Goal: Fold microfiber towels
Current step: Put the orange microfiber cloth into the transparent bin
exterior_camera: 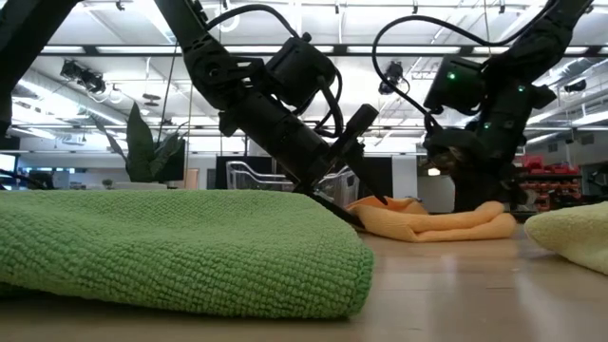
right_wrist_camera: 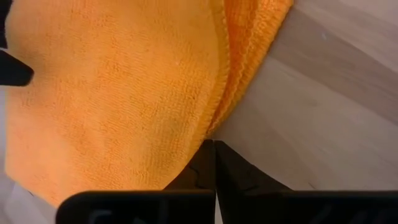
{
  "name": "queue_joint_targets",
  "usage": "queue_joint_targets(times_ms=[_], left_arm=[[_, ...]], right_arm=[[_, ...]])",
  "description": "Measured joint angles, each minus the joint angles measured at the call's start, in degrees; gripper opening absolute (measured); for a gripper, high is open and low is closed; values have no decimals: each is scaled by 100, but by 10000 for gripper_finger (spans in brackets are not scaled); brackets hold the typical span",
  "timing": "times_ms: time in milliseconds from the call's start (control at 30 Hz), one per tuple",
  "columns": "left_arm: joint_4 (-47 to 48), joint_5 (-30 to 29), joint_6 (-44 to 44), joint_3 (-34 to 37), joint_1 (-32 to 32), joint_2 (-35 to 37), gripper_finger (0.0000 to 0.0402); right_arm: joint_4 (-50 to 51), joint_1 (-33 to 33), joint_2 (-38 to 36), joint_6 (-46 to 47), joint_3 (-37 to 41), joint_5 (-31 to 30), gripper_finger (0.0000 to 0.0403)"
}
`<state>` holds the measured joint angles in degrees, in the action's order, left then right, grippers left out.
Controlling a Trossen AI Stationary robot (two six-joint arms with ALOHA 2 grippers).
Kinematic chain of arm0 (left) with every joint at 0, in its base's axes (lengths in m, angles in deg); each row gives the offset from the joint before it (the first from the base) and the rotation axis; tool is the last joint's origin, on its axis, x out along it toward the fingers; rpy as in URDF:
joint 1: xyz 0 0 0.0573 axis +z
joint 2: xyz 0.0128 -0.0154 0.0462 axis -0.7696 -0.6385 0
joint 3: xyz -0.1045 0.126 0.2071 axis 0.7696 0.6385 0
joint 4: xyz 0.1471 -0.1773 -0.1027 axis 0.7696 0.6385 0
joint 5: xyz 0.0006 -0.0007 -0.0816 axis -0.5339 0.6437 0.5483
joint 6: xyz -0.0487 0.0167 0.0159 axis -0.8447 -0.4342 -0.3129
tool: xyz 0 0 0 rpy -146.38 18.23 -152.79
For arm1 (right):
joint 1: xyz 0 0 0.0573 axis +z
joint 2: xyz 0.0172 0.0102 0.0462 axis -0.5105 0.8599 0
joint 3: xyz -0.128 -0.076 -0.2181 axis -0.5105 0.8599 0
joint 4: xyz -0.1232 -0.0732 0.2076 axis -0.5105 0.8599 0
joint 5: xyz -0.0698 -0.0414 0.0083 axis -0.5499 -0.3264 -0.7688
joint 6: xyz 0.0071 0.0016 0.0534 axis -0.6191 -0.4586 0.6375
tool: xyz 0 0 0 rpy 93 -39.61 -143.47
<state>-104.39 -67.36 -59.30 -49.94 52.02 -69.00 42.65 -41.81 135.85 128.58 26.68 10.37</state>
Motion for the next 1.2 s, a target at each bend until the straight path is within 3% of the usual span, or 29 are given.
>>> queue_joint_targets(times_ms=[633,867,1100,1200], left_arm=[[328,216,-168,-9,-9,-7,158],[474,192,-210,-9,-33,-2,105],[492,-124,-209,-7,-37,-2,17],[496,-213,-157,-2,-40,-2,13]], right_arm=[[74,4,19,-183,-334,60,2],[74,4,17,-183,-334,138,3],[75,4,13,-196,-334,167,3],[76,4,10,-200,-334,167,5]])
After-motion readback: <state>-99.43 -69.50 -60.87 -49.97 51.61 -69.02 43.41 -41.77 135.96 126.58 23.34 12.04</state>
